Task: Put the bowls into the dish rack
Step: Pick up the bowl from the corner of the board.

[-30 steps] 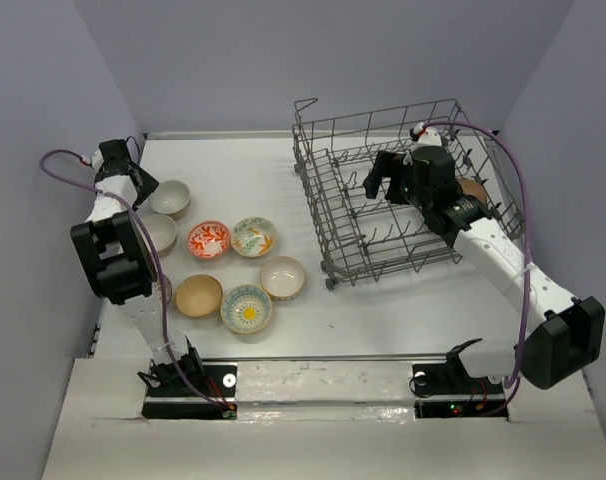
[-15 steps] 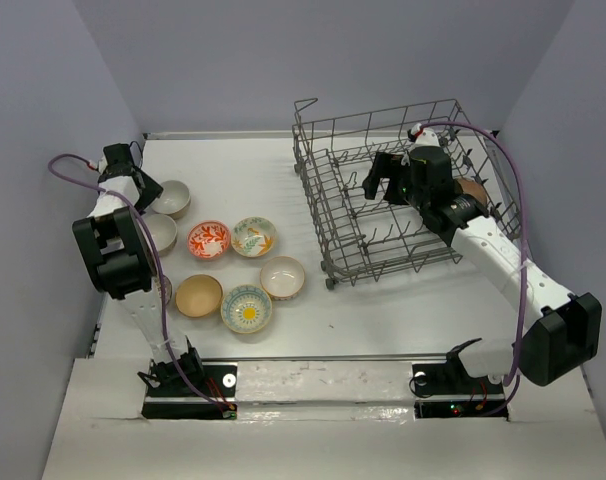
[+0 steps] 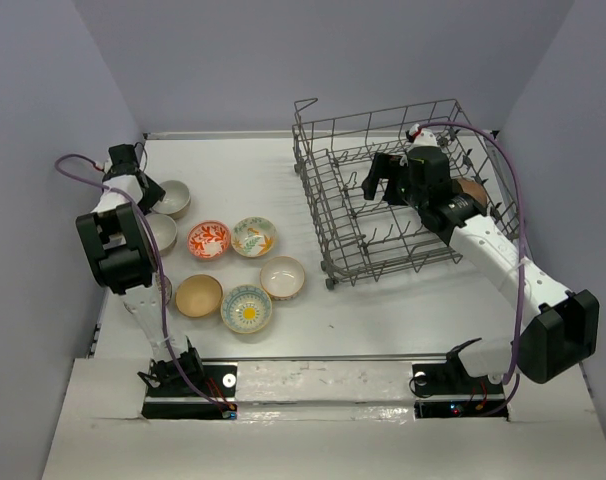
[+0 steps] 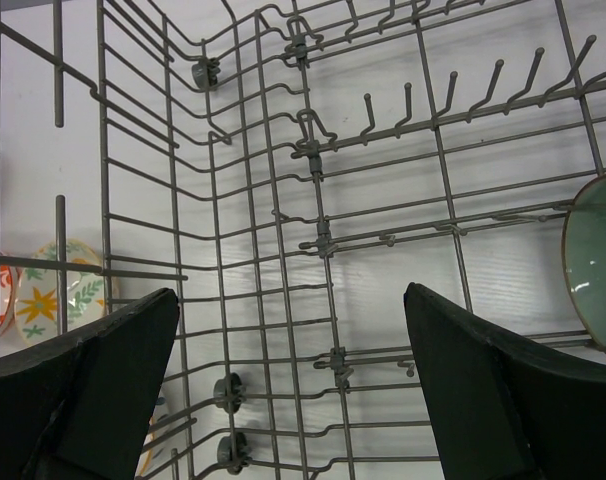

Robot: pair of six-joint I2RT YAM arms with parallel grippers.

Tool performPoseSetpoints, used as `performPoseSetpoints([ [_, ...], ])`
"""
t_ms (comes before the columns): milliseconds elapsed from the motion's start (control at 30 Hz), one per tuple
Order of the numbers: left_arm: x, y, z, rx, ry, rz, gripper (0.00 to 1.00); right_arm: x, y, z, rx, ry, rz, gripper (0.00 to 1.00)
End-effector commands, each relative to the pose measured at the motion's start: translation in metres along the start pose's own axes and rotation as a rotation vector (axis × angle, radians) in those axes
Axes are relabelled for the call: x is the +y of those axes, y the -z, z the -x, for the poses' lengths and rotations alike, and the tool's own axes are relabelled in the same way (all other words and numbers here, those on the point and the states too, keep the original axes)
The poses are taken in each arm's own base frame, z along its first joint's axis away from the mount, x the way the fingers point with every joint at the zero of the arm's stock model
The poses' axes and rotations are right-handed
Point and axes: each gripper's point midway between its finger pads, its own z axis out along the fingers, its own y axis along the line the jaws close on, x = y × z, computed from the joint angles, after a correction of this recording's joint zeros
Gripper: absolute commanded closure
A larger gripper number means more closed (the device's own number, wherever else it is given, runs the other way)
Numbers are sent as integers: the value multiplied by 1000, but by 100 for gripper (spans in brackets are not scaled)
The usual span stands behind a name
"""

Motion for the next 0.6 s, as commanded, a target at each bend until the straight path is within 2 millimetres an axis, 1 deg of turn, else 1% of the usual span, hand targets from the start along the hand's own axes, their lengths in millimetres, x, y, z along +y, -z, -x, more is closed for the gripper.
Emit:
performPoseSetpoints([
  [0, -18, 10, 17, -36, -15, -39, 49, 9, 0, 16, -52, -2, 28, 0],
  [33, -20, 10, 19, -41, -16, -43, 50, 9, 0, 15, -50, -2, 29, 0],
  [67, -21, 10, 19, -41, -16, -44, 55, 9, 0, 15, -49, -2, 28, 0],
  [133, -26, 10, 21, -44, -19, -49, 59, 9, -1, 14, -48, -1, 28, 0],
  [167, -26, 9, 20, -41, -20, -48, 67, 8, -1, 14, -46, -1, 27, 0],
  [233, -30, 9, 21, -42, -23, -52, 74, 8, -1, 14, -45, -2, 27, 0],
  [267, -33, 10, 22, -45, -24, -56, 83, 8, -1, 14, -45, -3, 27, 0],
  [333, -35, 10, 25, -50, -23, -61, 90, 8, -2, 14, -45, -3, 25, 0],
  [367, -38, 11, 26, -51, -22, -68, 96, 8, -2, 13, -42, -2, 24, 0],
  [433, -39, 10, 27, -52, -22, -72, 100, 8, -2, 13, -43, -2, 23, 0],
  [567, -49, 12, 29, -60, -23, -97, 100, 7, -3, 12, -39, -1, 21, 0],
])
